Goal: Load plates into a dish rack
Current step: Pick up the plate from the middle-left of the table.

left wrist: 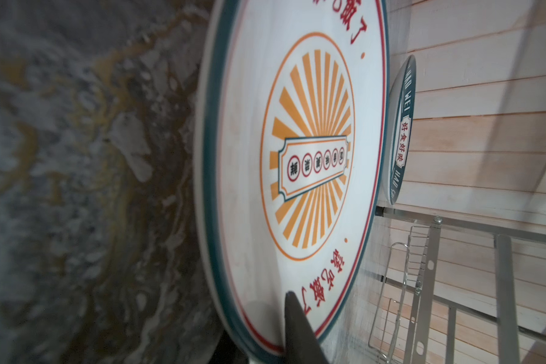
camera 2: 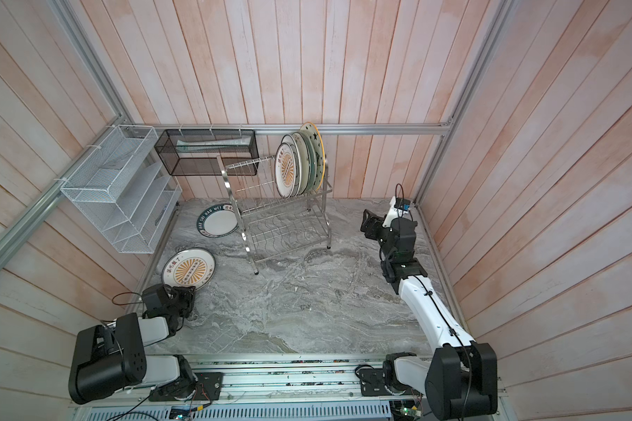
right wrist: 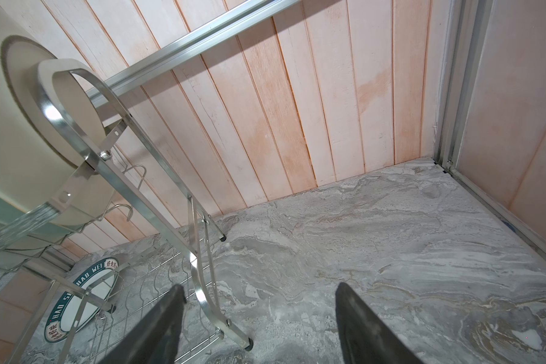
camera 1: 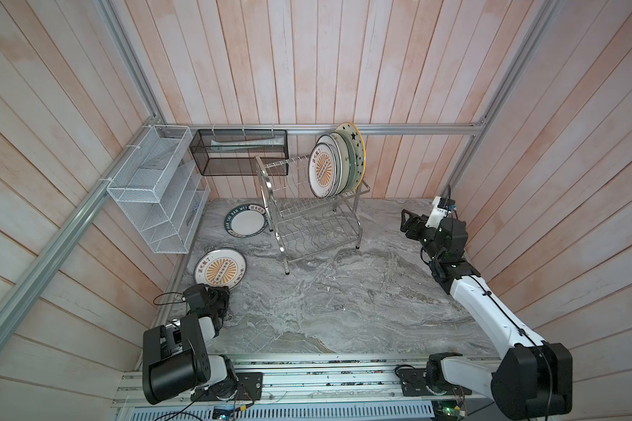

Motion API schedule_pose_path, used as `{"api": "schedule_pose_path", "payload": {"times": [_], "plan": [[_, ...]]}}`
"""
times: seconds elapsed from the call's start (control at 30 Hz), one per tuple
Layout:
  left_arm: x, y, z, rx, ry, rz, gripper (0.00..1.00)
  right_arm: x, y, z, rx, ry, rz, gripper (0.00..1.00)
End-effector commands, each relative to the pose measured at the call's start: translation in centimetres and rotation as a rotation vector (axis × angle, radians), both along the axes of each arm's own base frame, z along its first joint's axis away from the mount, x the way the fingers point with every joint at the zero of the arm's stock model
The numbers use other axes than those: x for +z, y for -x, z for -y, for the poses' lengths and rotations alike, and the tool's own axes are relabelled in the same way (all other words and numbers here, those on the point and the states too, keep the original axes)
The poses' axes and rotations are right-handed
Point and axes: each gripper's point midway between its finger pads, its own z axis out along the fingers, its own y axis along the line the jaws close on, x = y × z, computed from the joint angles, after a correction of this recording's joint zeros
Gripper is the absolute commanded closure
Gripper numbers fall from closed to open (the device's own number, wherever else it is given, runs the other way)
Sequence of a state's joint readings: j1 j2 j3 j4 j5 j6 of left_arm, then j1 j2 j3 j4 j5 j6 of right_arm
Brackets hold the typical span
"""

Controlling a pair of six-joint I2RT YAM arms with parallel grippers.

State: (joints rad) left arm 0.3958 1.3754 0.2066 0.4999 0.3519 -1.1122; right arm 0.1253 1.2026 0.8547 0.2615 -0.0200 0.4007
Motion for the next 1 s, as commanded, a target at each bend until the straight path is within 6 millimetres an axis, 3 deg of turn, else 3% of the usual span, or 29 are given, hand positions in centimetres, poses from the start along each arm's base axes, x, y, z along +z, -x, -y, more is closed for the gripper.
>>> {"api": "schedule_pose_path", "payload": {"times": [0.0, 0.37, 0.73, 0.97], "plan": [[-0.4, 0.0, 0.1, -0.011, 0.006, -0.014, 0.82, 0.4, 0.4, 0.1, 0.004, -0.017, 0.017, 0.24], [0.3, 0.0, 0.2, -0.015, 0.010, 0.009, 0.91, 0.7, 0.7, 0.2, 0.003, -0.017, 0.025, 0.24], [3.0, -0.4, 0.6, -0.054, 0.000, 0.066, 1.00, 0.8, 0.9, 0.2, 0.003, -0.020, 0.024, 0.24], [4.6, -0.7, 1.5, -0.112, 0.012, 0.101, 1.00, 0.9, 0.9, 0.2, 0.009, -0.027, 0.026, 0.24]]}}
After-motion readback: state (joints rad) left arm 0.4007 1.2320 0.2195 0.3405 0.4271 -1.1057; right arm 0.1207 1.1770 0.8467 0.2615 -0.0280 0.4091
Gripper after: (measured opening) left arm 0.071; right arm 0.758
